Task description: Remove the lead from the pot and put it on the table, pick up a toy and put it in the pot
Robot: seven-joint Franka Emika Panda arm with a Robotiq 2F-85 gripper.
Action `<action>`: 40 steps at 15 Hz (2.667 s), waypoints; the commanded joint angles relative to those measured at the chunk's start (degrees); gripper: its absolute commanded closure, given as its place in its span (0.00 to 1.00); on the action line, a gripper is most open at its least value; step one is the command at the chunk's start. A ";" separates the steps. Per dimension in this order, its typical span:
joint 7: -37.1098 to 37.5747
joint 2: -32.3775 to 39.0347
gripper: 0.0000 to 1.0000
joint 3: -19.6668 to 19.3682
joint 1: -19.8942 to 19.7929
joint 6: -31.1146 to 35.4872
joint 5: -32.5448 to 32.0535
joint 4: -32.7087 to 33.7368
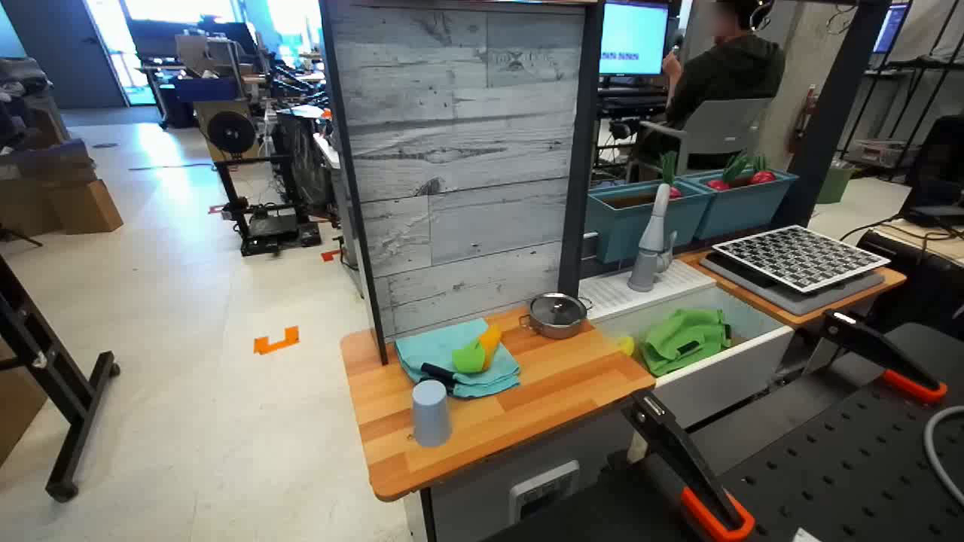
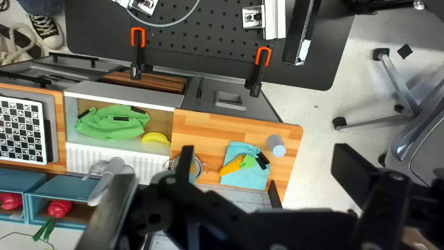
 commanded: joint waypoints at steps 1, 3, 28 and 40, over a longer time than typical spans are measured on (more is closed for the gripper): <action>-0.14 0.05 0.00 0.19 -0.26 -0.11 0.14 0.21; -0.14 0.04 0.00 0.19 -0.26 -0.11 0.14 0.27; -0.48 5.15 0.00 -0.53 -1.66 13.02 -1.36 -5.41; -0.66 40.84 0.00 -4.99 -4.21 50.23 2.10 -3.64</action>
